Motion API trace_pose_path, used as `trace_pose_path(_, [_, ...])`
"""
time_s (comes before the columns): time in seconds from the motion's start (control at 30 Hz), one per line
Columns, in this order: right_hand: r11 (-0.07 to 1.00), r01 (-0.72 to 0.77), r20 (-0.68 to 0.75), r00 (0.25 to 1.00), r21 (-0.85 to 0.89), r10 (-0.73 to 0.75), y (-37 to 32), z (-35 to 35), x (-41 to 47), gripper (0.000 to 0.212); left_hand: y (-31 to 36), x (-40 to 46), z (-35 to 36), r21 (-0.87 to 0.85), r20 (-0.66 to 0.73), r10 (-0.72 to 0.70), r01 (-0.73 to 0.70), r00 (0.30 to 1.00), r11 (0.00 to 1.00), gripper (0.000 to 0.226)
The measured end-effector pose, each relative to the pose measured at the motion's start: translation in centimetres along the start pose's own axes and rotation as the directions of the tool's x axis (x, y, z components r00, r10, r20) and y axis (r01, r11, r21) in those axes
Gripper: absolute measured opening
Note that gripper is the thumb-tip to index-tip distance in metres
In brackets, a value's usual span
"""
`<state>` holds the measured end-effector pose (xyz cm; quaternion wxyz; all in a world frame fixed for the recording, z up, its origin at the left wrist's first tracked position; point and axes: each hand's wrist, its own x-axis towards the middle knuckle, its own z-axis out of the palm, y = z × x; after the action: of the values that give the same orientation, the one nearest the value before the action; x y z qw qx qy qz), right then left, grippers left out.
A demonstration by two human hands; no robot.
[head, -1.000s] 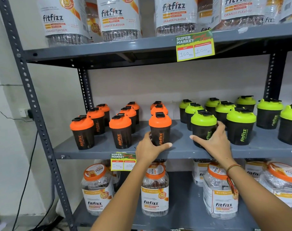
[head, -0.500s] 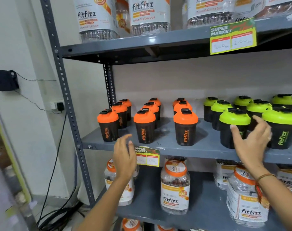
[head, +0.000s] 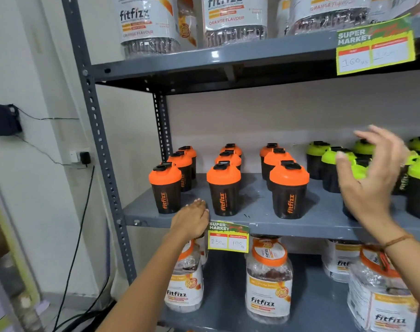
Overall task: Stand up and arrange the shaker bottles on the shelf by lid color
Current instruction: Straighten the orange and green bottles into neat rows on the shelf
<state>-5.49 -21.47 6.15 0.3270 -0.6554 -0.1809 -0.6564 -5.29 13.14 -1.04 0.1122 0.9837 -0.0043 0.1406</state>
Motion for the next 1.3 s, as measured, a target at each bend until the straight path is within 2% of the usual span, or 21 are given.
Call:
trace_pose_path(0.07, [0.999,-0.012,0.121,0.993,0.051,0.005,-0.6,1.5,2.6,0.027,-0.1,0.4,0.2,0.003,-0.003,0.001,-0.001,1.000,1.000,0.043])
trace_pose_path(0.1, [0.994,-0.073,0.219,0.974,0.076,0.055,-0.8,2.5,4.0,0.024,-0.1,0.4,0.3,0.007,-0.012,0.003,-0.003,1.000,1.000,0.042])
trace_pose_path(0.13, [0.981,-0.168,0.335,0.933,0.092,0.129,-0.7,3.8,5.3,0.022,-0.2,0.5,0.4,0.011,-0.023,0.004,-0.004,1.000,1.000,0.042])
trace_pose_path(0.2, [0.938,-0.343,0.552,0.793,0.052,0.259,-0.2,6.5,7.1,0.020,-0.3,0.4,0.6,0.014,-0.046,0.005,-0.005,0.999,1.000,0.042])
trace_pose_path(0.27, [0.928,-0.372,0.662,0.686,-0.039,0.303,1.1,9.3,8.1,0.024,-0.3,0.4,0.7,0.018,-0.068,0.021,-0.020,0.997,1.000,0.042])
trace_pose_path(0.33, [0.935,-0.328,0.742,0.591,-0.138,0.317,2.6,11.6,8.5,0.032,-0.3,0.4,0.8,0.034,-0.094,0.039,-0.036,0.995,0.999,0.042])
trace_pose_path(0.5, [0.907,-0.226,0.866,0.285,-0.357,0.412,5.6,15.3,8.6,0.065,-0.5,0.6,1.1,0.056,-0.121,0.064,-0.058,0.991,0.997,0.045])
trace_pose_path(0.67, [0.844,-0.325,0.862,0.136,-0.428,0.489,7.0,16.3,7.8,0.075,-0.9,0.9,1.8,0.087,-0.136,0.067,-0.055,0.988,0.995,0.055])
trace_pose_path(0.77, [0.821,-0.380,0.862,0.104,-0.427,0.497,7.7,16.5,7.4,0.080,-1.2,1.1,2.0,0.085,-0.142,0.072,-0.061,0.987,0.995,0.074])
trace_pose_path(0.9, [0.825,-0.374,0.863,0.110,-0.424,0.493,7.7,16.5,6.9,0.087,-1.1,1.0,1.9,0.084,-0.122,0.088,-0.078,0.989,0.993,0.091])
trace_pose_path(1.0, [0.849,-0.327,0.855,0.180,-0.414,0.487,7.8,16.9,6.3,0.085,-1.0,0.9,1.8,0.082,-0.117,0.073,-0.063,0.990,0.995,0.088])
trace_pose_path(1.07, [0.867,-0.294,0.850,0.231,-0.403,0.474,7.8,17.0,6.1,0.079,-0.9,0.8,1.7,0.083,-0.105,0.063,-0.054,0.992,0.995,0.076])
trace_pose_path(1.3, [0.879,-0.316,0.867,0.239,-0.356,0.437,7.2,16.3,6.0,0.070,-0.9,0.8,1.6,0.084,-0.076,0.042,-0.036,0.996,0.996,0.069])
